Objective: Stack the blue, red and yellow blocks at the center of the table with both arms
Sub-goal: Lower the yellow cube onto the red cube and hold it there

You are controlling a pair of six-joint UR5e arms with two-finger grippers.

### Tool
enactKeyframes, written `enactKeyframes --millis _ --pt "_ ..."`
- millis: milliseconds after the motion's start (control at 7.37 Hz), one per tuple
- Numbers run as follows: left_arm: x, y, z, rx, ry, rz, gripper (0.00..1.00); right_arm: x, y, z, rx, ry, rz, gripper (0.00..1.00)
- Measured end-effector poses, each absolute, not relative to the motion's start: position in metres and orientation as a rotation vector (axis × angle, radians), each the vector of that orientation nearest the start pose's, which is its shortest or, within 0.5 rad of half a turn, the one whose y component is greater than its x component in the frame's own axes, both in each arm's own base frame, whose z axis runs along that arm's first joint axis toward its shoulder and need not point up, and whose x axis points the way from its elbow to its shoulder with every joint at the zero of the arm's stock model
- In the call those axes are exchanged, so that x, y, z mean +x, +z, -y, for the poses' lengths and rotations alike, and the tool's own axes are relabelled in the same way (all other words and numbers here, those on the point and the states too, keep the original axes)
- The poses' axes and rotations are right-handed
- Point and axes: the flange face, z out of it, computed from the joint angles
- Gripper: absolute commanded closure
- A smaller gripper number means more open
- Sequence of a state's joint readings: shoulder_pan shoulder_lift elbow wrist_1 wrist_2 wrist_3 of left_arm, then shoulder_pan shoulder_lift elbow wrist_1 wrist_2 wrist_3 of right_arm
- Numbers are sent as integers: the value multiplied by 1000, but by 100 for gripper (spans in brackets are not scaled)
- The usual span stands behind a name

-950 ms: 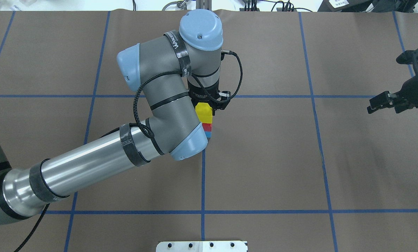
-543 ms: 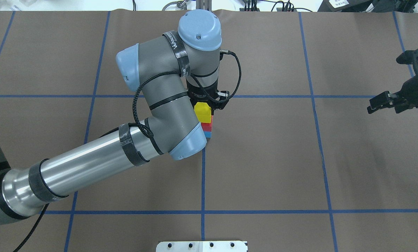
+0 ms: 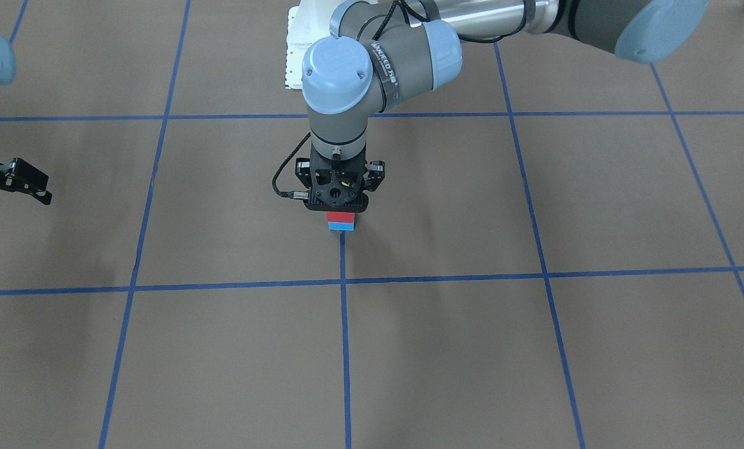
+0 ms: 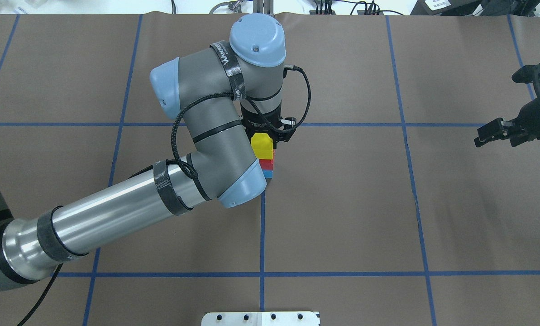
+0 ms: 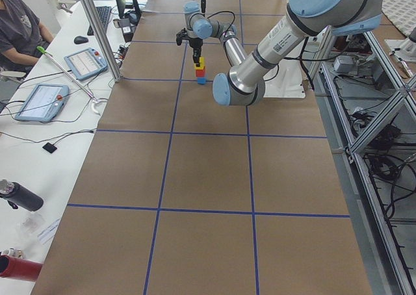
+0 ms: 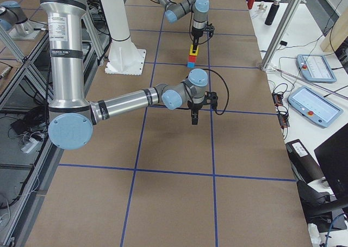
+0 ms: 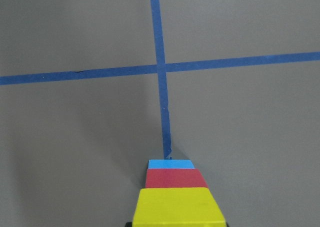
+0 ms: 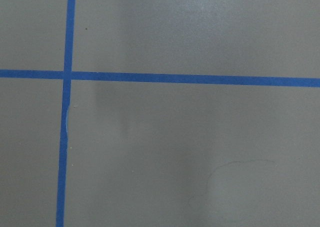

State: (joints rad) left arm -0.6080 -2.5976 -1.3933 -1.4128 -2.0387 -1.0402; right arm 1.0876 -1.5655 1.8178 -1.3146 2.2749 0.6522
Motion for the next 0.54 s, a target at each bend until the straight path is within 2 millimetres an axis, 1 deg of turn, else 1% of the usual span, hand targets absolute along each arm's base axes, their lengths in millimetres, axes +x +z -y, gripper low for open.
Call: enactKeyframes --millis 543 --pt "573 93 502 -19 80 -813 100 -174 508 480 40 -20 841 0"
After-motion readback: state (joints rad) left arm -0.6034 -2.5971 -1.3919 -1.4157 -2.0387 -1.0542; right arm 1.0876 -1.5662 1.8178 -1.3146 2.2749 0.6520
